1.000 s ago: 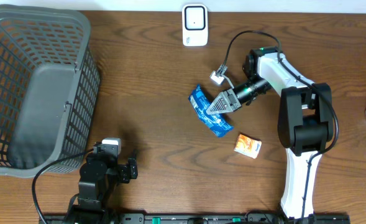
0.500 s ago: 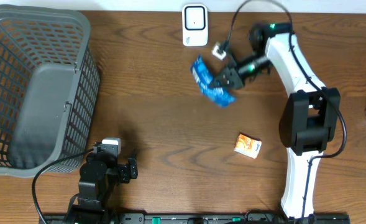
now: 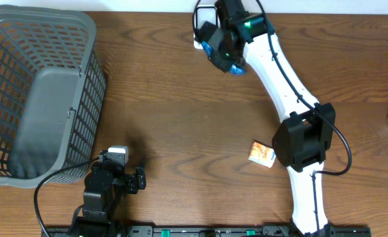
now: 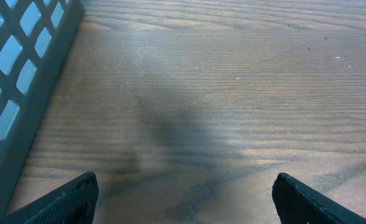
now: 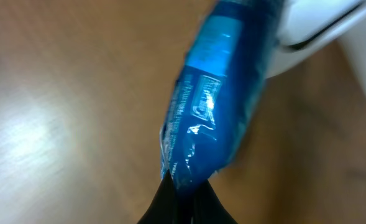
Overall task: Scan the item barcode
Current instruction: 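Raise the Oreo pack up to the scanner with the right gripper, then carry the Oreo pack to the far right edge and release, then lower the right gripper onto the small orange box, then grasp the orange box with the right gripper and lift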
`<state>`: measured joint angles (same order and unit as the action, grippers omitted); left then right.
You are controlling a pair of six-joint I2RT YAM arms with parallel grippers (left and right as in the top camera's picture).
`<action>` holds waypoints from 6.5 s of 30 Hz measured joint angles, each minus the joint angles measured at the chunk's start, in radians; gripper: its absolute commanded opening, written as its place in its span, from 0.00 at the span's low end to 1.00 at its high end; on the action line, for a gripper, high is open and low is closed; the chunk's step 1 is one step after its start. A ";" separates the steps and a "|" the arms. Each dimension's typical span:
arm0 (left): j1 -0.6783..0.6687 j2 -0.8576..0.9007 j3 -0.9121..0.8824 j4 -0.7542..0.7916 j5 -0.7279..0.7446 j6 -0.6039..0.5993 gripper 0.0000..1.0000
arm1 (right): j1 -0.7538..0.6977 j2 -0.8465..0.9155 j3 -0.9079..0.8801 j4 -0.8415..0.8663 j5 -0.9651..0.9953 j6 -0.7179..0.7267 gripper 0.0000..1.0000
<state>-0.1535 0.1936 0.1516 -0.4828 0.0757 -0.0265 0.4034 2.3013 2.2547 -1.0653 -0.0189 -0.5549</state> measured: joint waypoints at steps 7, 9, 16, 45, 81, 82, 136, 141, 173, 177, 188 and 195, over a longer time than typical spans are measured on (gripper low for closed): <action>0.000 0.000 0.000 0.000 0.000 0.000 0.90 | -0.015 0.016 0.002 0.226 0.153 0.005 0.01; 0.000 0.000 0.000 0.000 0.000 0.000 0.90 | -0.017 0.036 0.003 0.302 0.191 -0.007 0.01; 0.000 0.000 0.000 0.000 0.000 0.000 0.90 | -0.018 0.131 0.003 0.420 0.291 -0.047 0.01; 0.000 0.000 0.000 0.000 0.000 0.000 0.90 | 0.098 0.282 0.008 0.827 0.798 -0.368 0.01; 0.000 0.000 0.000 0.000 0.000 0.000 0.90 | -0.437 -0.090 -0.042 -0.284 0.692 0.375 0.01; 0.000 0.000 0.000 0.000 0.000 0.000 0.90 | -0.480 -0.088 -0.063 -0.285 0.682 0.406 0.01; 0.000 0.000 0.000 0.000 0.000 0.000 0.90 | 0.097 -0.307 -0.653 -0.502 0.048 1.258 0.01; 0.000 0.000 0.000 0.000 0.000 0.000 0.90 | 0.137 -0.311 -0.724 -0.622 0.171 1.415 0.01; 0.000 0.000 0.000 0.000 0.000 0.000 0.90 | -0.062 -0.391 -1.163 0.010 0.249 1.059 0.01; 0.000 0.000 0.000 0.000 0.000 0.000 0.90 | -0.036 -0.391 -1.176 -0.066 0.115 1.055 0.01; 0.000 0.000 0.000 0.000 0.000 0.000 0.90 | 0.148 -0.389 -1.188 0.005 -0.342 1.018 0.01; 0.000 0.000 0.000 0.000 0.000 0.000 0.90 | 0.153 -0.389 -1.172 0.327 -0.481 1.149 0.01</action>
<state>-0.1535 0.1936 0.1516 -0.4831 0.0757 -0.0265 0.5560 1.9118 1.0832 -0.7383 -0.4999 0.5941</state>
